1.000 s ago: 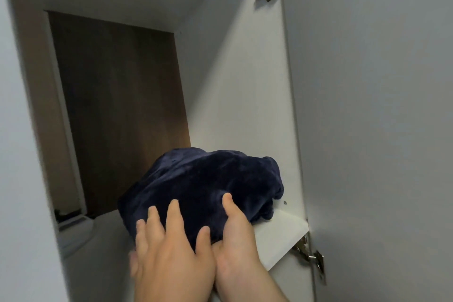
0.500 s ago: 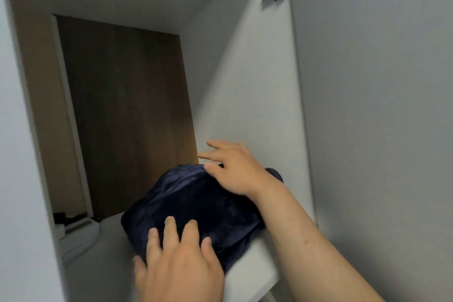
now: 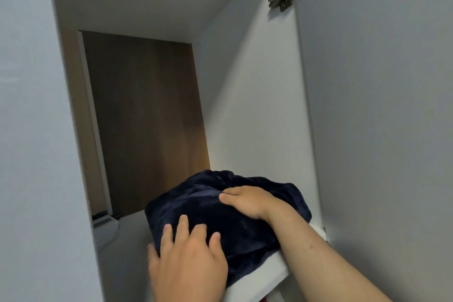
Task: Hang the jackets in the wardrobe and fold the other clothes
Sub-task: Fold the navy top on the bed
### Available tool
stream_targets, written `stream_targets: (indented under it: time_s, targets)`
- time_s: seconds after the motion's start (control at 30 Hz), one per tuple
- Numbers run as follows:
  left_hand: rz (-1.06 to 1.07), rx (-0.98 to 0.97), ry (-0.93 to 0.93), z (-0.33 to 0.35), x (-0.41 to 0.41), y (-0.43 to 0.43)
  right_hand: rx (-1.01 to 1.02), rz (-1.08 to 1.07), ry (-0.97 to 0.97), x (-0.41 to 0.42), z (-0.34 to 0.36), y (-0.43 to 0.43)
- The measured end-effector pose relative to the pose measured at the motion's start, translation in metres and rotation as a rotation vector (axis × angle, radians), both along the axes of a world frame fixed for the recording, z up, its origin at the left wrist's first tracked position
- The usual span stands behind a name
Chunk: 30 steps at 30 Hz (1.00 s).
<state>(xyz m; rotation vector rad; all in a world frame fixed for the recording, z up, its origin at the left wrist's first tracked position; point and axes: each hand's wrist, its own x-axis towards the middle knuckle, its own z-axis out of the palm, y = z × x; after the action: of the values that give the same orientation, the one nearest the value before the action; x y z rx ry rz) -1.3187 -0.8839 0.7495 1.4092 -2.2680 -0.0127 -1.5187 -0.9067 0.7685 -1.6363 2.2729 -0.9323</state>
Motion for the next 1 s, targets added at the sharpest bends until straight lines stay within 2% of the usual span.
stream_targets:
  time_s: [0.07,0.1,0.17,0.2,0.3,0.37,0.53,0.67,0.87,1.0]
  targets:
    - [0.023,-0.008,-0.035,0.0,0.001,0.004,-0.183,-0.072,-0.067,-0.004,0.002,0.016]
    - [0.039,-0.014,-0.06,0.0,0.001,0.005,-0.255,-0.165,-0.005,-0.008,0.001,0.024]
    - [0.072,-0.006,-0.091,-0.003,0.002,0.008,-0.237,-0.343,0.144,-0.013,-0.007,0.043]
    - [0.084,0.023,-0.087,-0.006,0.002,0.01,-0.17,-0.373,0.114,-0.014,-0.013,0.051]
    - [0.086,0.179,-0.004,-0.014,0.005,0.008,-0.073,-0.293,-0.14,-0.014,-0.027,0.063]
    - [0.079,0.229,0.086,-0.02,0.005,0.002,-0.083,-0.253,-0.17,-0.014,-0.031,0.059]
    - [0.127,0.18,0.406,-0.026,-0.016,-0.018,-0.099,-0.208,-0.208,-0.017,-0.039,0.039]
    - [0.19,0.158,0.552,-0.023,-0.032,-0.041,-0.091,-0.185,-0.24,-0.021,-0.037,0.019]
    - [0.229,0.061,0.441,-0.029,-0.036,-0.075,-0.029,-0.185,-0.228,-0.028,-0.029,-0.019]
    - [0.262,0.066,0.449,-0.027,-0.045,-0.098,-0.02,-0.202,-0.202,-0.031,-0.032,-0.045]
